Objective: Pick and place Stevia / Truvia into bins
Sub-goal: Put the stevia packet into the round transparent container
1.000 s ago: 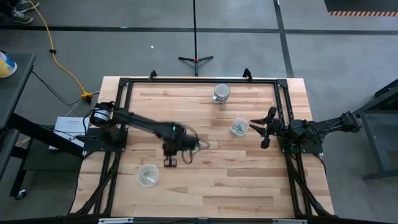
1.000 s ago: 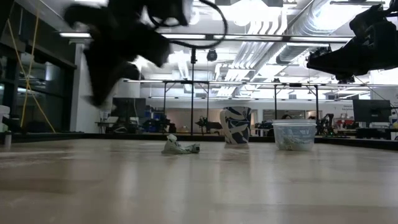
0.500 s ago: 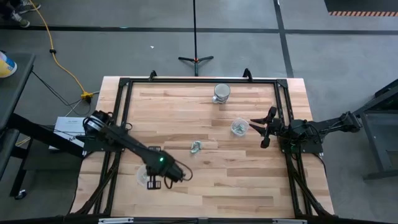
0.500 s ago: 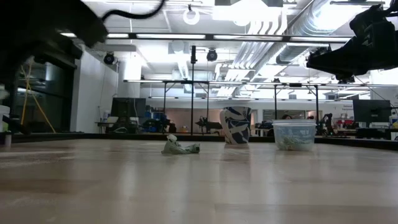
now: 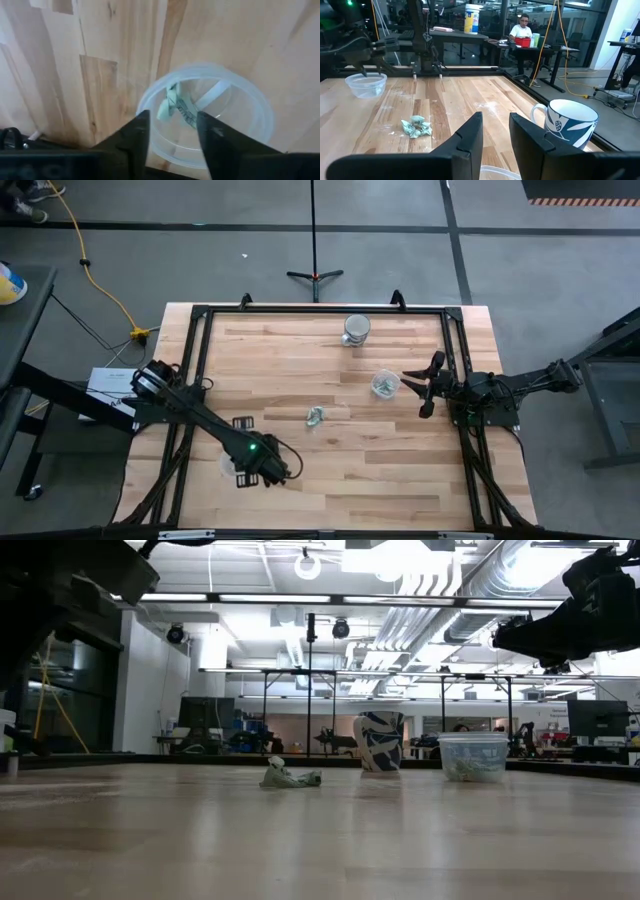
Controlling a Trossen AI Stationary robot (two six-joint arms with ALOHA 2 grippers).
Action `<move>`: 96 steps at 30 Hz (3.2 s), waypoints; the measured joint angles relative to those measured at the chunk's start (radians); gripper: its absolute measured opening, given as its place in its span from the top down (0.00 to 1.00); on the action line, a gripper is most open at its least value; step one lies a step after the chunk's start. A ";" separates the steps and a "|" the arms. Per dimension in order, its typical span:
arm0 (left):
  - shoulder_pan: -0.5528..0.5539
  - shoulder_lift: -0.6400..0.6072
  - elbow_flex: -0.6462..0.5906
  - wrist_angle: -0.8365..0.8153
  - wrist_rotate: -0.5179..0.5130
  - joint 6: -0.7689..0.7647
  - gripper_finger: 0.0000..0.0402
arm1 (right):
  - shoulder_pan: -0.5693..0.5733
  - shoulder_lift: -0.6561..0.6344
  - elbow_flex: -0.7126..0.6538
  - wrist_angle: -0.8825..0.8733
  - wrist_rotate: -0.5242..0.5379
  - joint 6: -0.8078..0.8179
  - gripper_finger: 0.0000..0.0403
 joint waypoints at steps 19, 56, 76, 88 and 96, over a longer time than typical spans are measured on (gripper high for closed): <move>0.398 -0.001 -0.043 0.580 -0.271 0.329 0.46 | 0.000 0.000 0.001 0.003 -0.001 0.000 0.78; 0.520 0.101 -0.111 0.759 -0.024 0.218 0.34 | 0.000 -0.001 0.003 -0.018 0.000 0.000 0.78; 0.560 0.101 -0.111 0.758 -0.043 0.217 0.58 | 0.000 -0.001 0.002 -0.016 -0.001 0.000 0.78; 0.559 0.100 -0.110 0.749 0.027 0.223 0.61 | 0.000 -0.001 0.002 -0.016 -0.001 0.000 0.78; 0.559 0.100 -0.110 0.716 0.011 0.319 0.68 | 0.000 -0.001 0.002 -0.016 -0.001 0.000 0.78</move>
